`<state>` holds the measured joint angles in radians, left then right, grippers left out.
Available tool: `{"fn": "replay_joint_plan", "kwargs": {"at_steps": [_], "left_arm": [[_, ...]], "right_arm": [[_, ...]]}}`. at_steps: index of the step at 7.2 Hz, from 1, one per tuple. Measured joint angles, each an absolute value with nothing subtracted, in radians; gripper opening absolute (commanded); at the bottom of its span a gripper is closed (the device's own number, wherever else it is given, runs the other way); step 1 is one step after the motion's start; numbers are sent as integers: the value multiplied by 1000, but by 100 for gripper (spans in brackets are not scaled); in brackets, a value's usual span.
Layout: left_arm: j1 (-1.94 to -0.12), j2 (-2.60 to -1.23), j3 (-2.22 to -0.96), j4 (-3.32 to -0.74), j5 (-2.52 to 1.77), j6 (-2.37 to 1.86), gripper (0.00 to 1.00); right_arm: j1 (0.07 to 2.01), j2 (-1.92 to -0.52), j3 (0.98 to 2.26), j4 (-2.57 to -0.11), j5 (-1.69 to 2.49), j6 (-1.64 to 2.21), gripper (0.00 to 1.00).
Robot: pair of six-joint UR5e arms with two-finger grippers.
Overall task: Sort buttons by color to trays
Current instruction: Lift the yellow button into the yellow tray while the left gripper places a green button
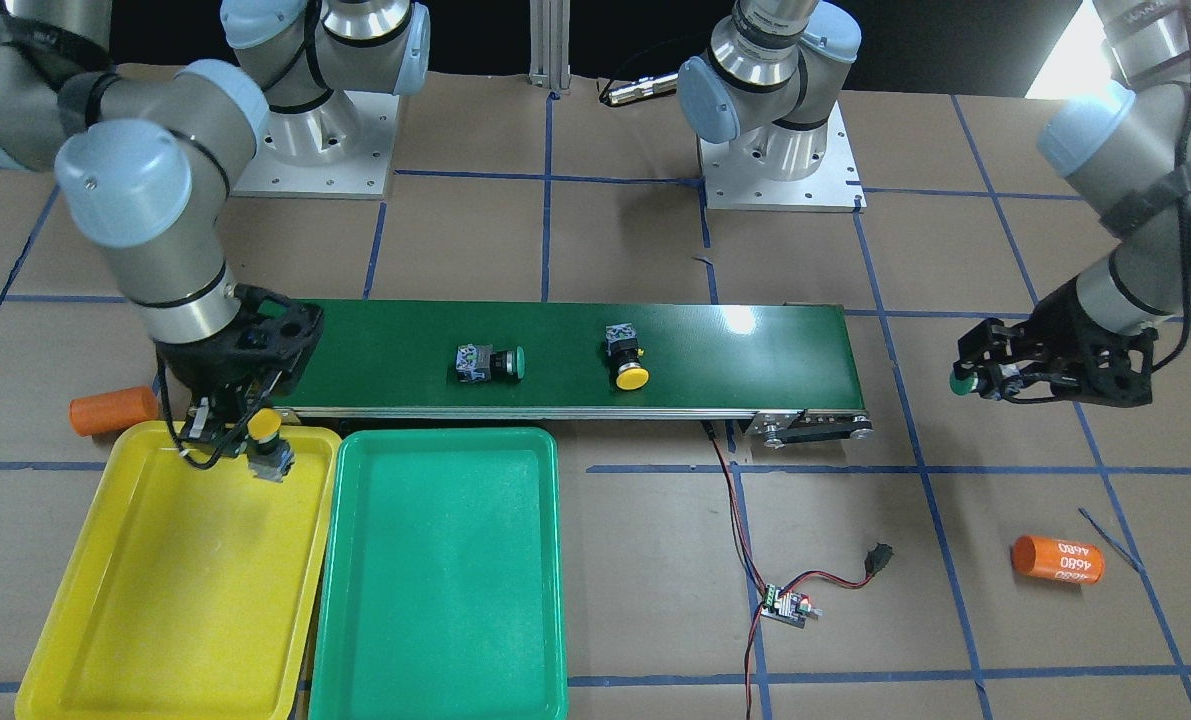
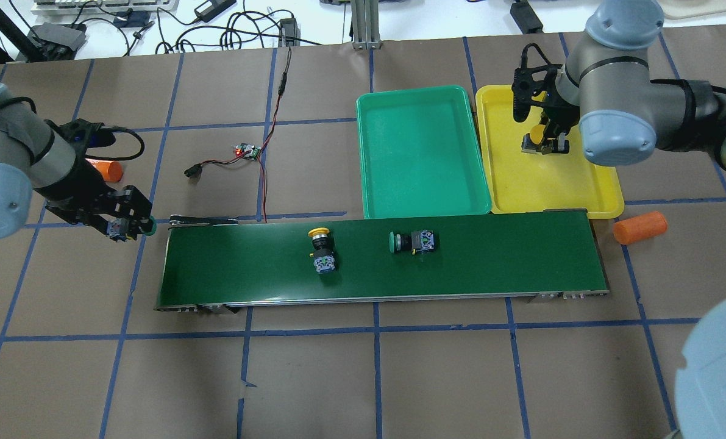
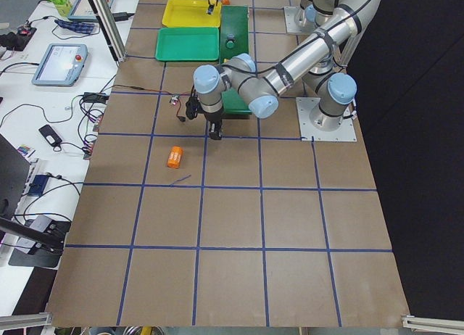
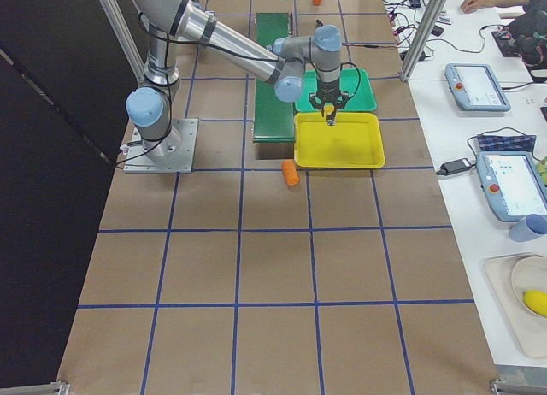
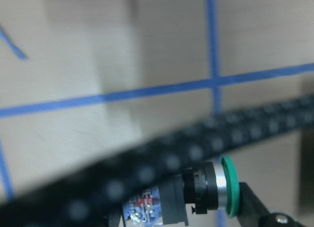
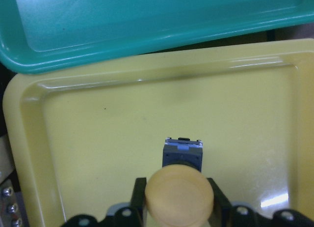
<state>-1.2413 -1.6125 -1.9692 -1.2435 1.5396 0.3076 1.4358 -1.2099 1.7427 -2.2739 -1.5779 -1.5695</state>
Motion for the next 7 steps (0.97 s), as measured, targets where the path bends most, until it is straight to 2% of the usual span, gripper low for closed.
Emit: {"fn": "replay_joint_plan", "kwargs": {"at_steps": [1,2,3,4,7], "left_arm": [[-1325,-1596,-2001,-1239,1537,178,25],[-1392,-1591,-2031,-1235,1535,65,33],[-1444,-1595,-2052,-1232,1534,-18,69],[-1482,-1609,-2065,-1215,1534,-57,100],[-1512,-1639,-2056,-1145,1536,-23,100]], "right_arm": [[1432,-1198,1729,-2250,-1573,-1573,100],[1432,-1209,1725,-2197,-1556,-1576,100],[1433,-1243,1726,-2113,-1534,-1579,100],[1437,-1281,1735,-2029,-1522,-1582,100],[1470,-1397,1892,-1971,-1516,-1600,100]]}}
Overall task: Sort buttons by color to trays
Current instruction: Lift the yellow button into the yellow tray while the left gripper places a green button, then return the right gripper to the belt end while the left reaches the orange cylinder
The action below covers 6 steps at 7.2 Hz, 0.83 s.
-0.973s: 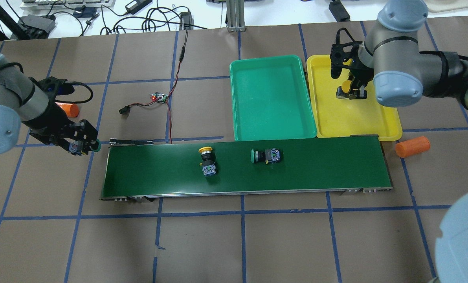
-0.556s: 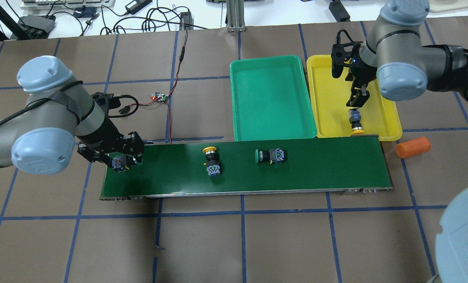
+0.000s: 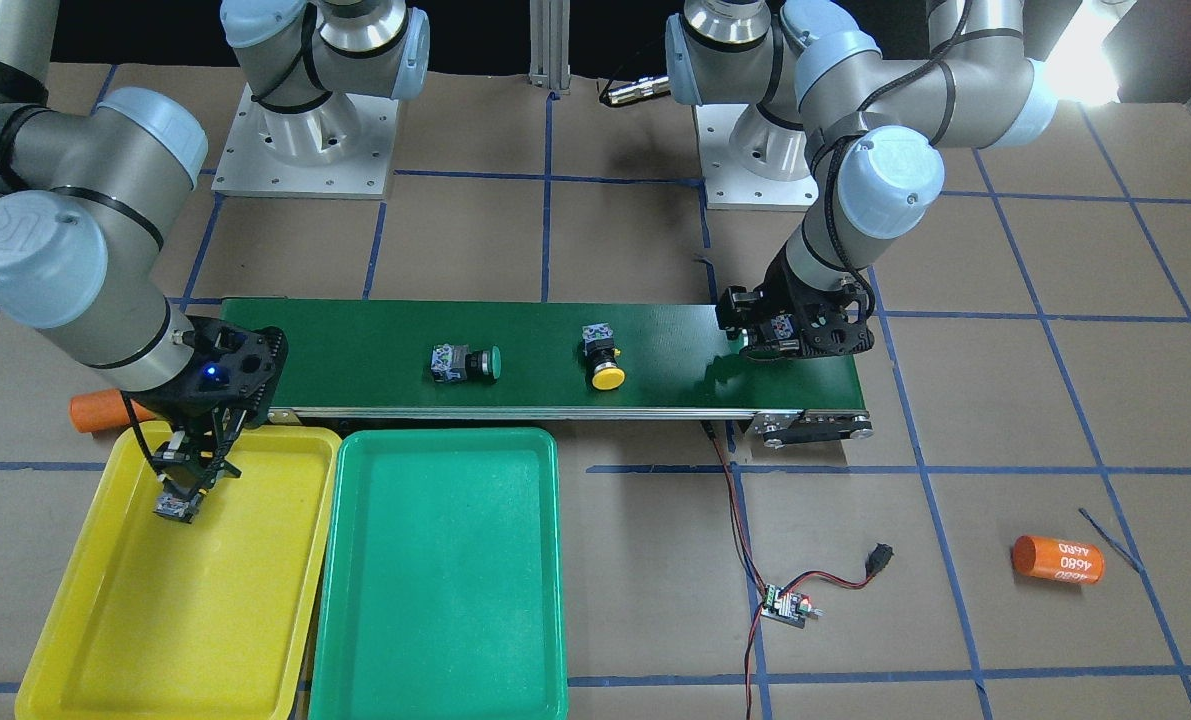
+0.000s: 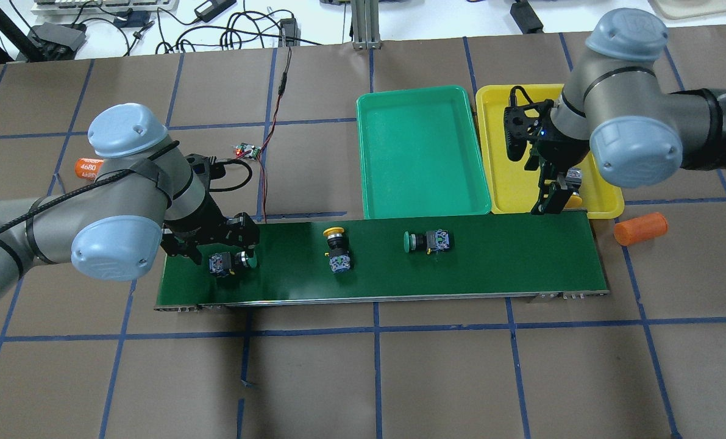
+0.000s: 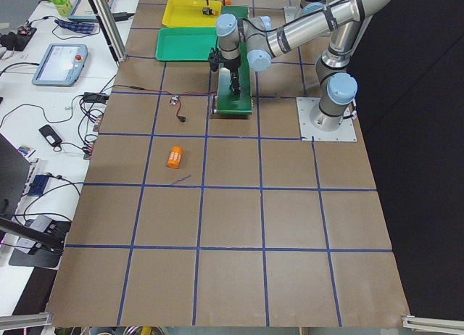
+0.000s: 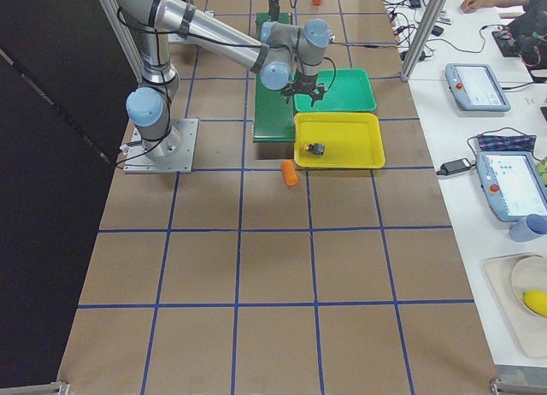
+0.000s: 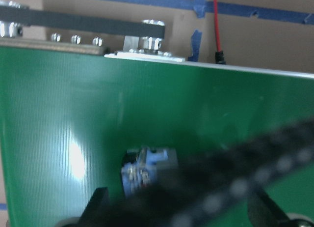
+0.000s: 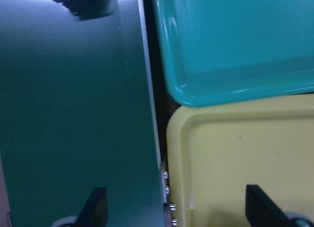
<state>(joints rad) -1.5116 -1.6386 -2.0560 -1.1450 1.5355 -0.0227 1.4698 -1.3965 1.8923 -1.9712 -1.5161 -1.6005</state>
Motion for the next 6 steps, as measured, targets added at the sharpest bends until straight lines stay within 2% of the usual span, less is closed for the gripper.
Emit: {"fn": "replay_joint_plan", "kwargs": {"at_steps": [3,6], "left_arm": [[-1410,-1674,-1852,-1239,1548,122,100],[-1210,-1860,-1611,-1268,1554,354,100]], "right_arm": [[1556,-1452,2113,-2292,-1533,-1596,100],[1580,-1459,2165,-2378,-1533,-1592,100]]}}
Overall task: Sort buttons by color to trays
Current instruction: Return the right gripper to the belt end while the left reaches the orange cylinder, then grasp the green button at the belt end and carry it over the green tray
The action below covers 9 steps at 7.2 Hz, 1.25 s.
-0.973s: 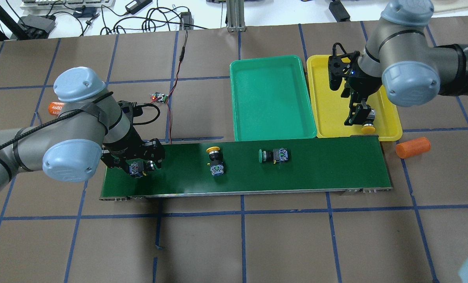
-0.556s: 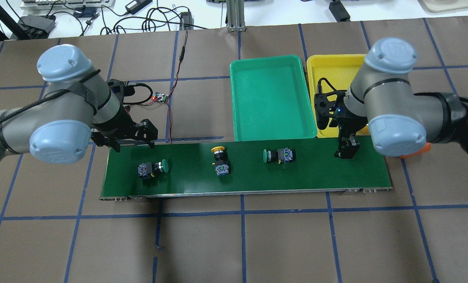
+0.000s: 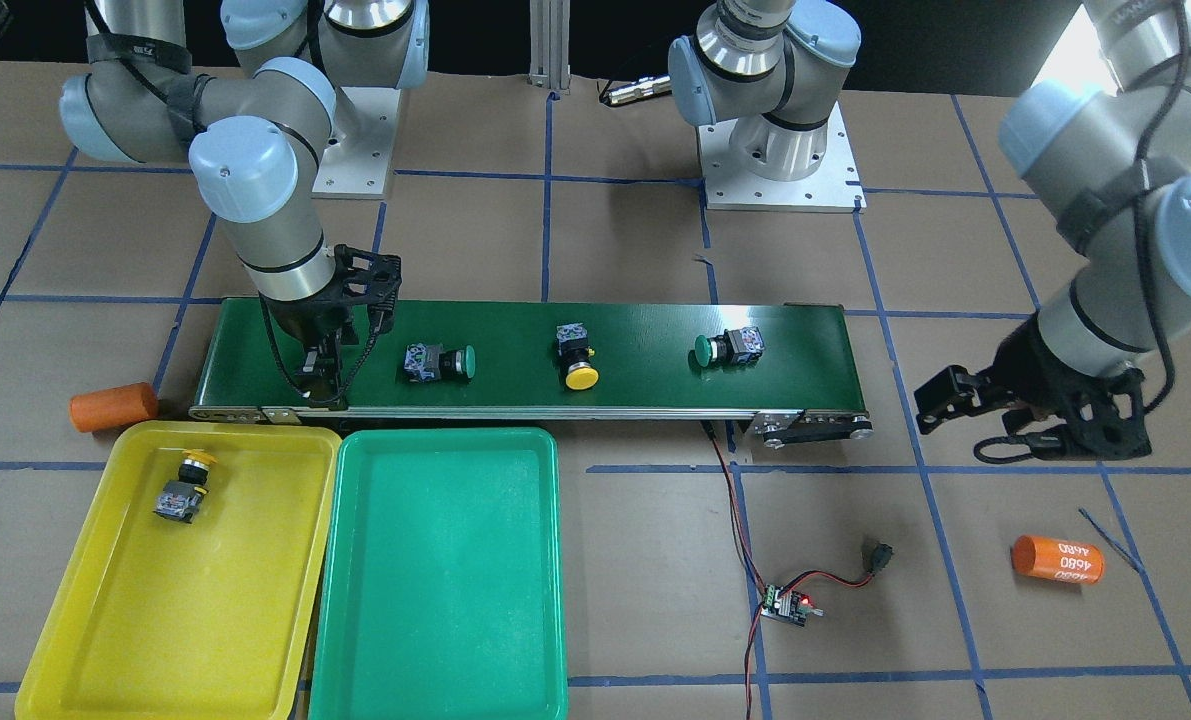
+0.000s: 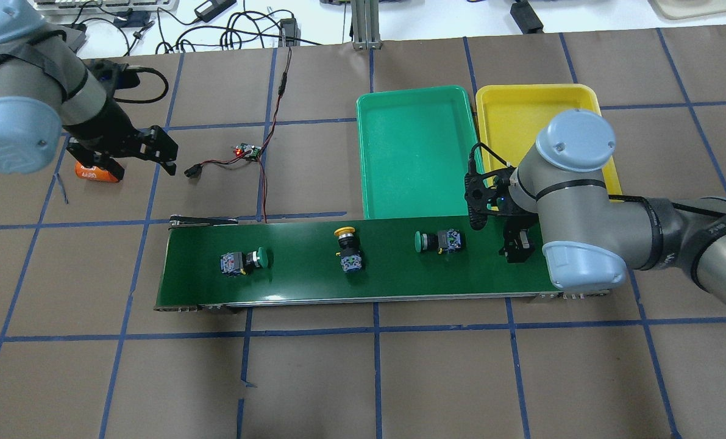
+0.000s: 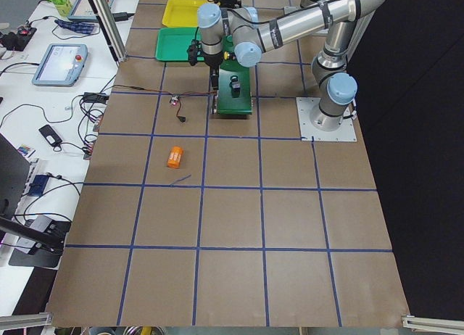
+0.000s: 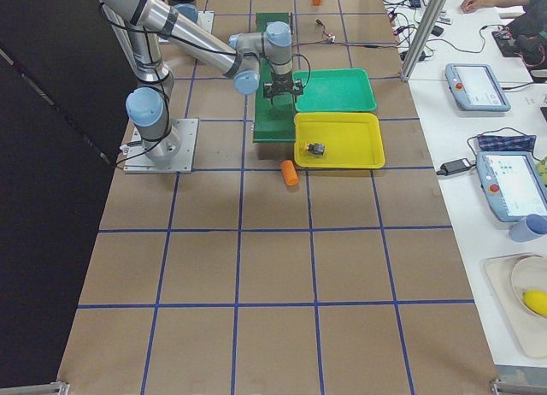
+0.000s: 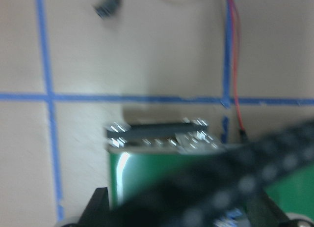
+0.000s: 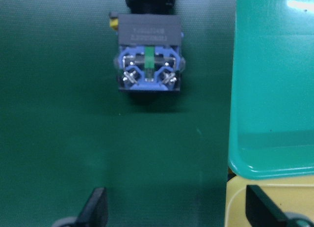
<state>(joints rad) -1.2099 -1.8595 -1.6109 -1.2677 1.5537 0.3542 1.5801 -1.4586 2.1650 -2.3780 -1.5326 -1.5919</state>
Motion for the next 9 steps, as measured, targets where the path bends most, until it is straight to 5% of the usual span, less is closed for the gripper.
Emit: {"fn": "replay_joint_plan", "kwargs": {"at_steps": [5,6,7,9], "left_arm": [[-1053,-2154,-1353,-1261,1554,620,100],[-1044,-2173,-1341,-1250,1553,641,100],[-1040,-2183,-1337,-1240,1553,650,100],[-1038,-2190,-1341,-1233,1554,664,100]], "right_arm": [[1661,-1459,2170,-2379,-1524,-1544,98],[1691,-1456,2169,-2382,-1528,-1518,59],[1704,-1452,2167,-2385,-1531,-1510,30],[1707,-1452,2164,-2391,-1546,-1512,19]]}}
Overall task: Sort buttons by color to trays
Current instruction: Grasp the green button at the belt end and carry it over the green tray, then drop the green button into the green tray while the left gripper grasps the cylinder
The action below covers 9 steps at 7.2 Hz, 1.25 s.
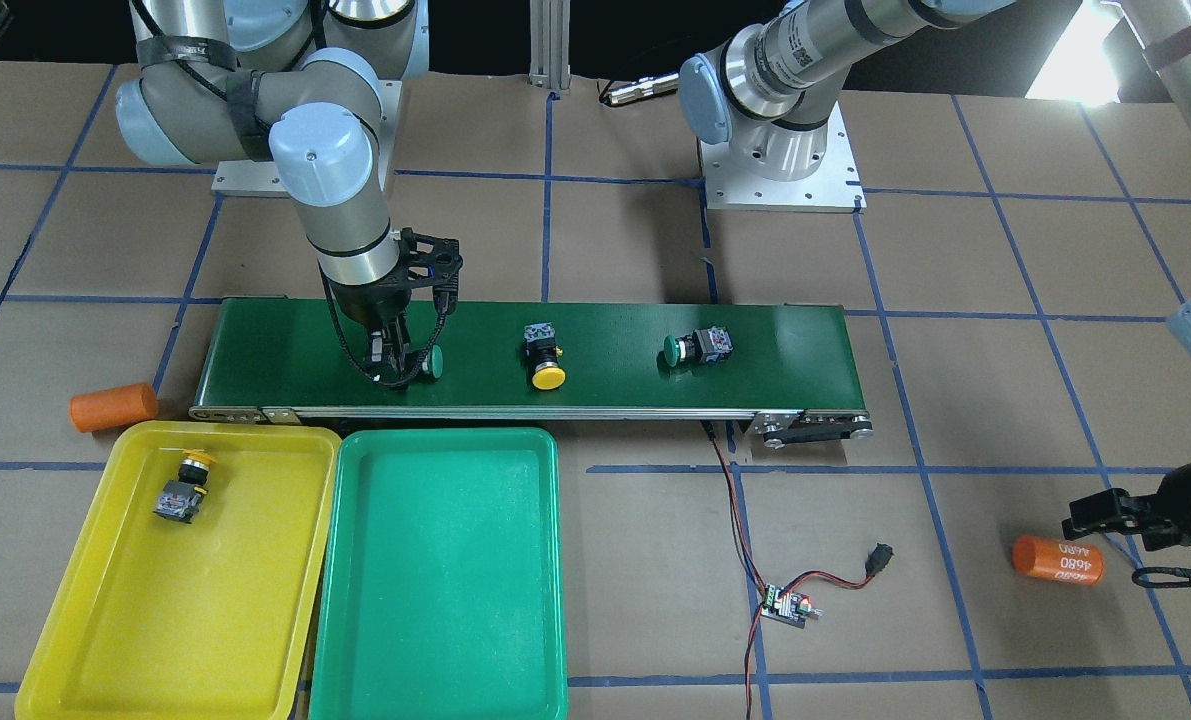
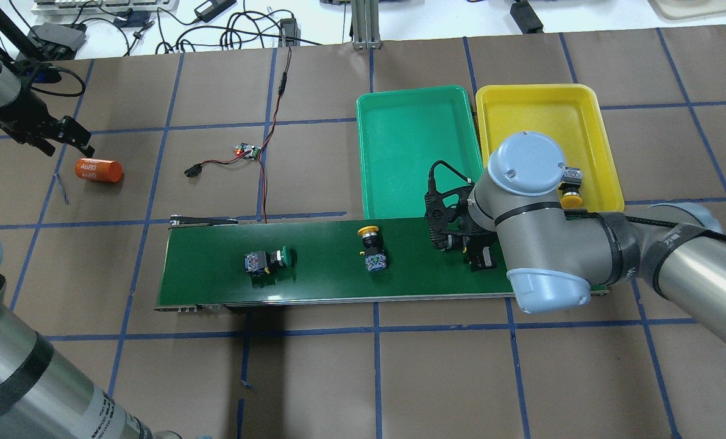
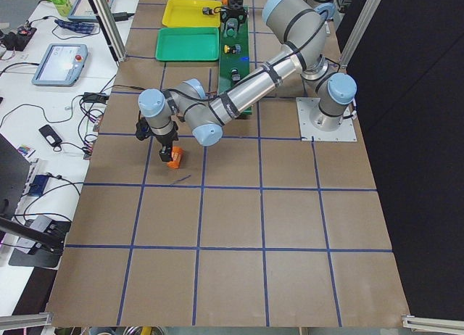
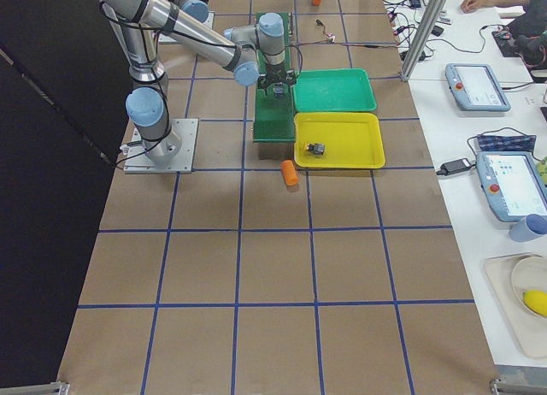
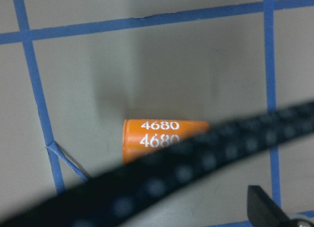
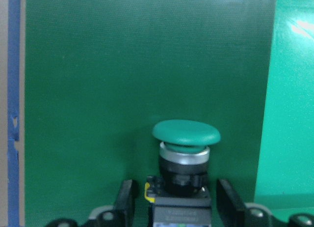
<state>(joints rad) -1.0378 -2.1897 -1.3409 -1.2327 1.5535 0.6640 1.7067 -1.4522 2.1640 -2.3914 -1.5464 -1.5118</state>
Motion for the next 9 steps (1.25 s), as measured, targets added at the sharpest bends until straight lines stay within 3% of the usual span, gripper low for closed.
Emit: {"fn": "replay_joint_plan", "kwargs": {"at_steps": [3,6,7,8,9], "left_arm": [[-1038,-2205,-1350,-1231,1550,666,100],[-1038,-2234,-1366,-1184,1552,646,100],[-1038,-2243,-1368,-1176,1547,626,100],[-1039,-2248,-1371,-1173,1544,615,100],[-1039,-2251,-1374,-1174,1542,608,100]], "right_arm": [[1710,-1442,2091,-2381,-1595,-1506,20],[1717,-1235,1732,-2223,-1601,-1511,21],[1717,-1143,1615,-2179,-1601,-1515,36],[1717,-1070,1535,-2158,-1600,-1518,93],[1715,-1032,1498,-2149,-1597,-1520,100]]}}
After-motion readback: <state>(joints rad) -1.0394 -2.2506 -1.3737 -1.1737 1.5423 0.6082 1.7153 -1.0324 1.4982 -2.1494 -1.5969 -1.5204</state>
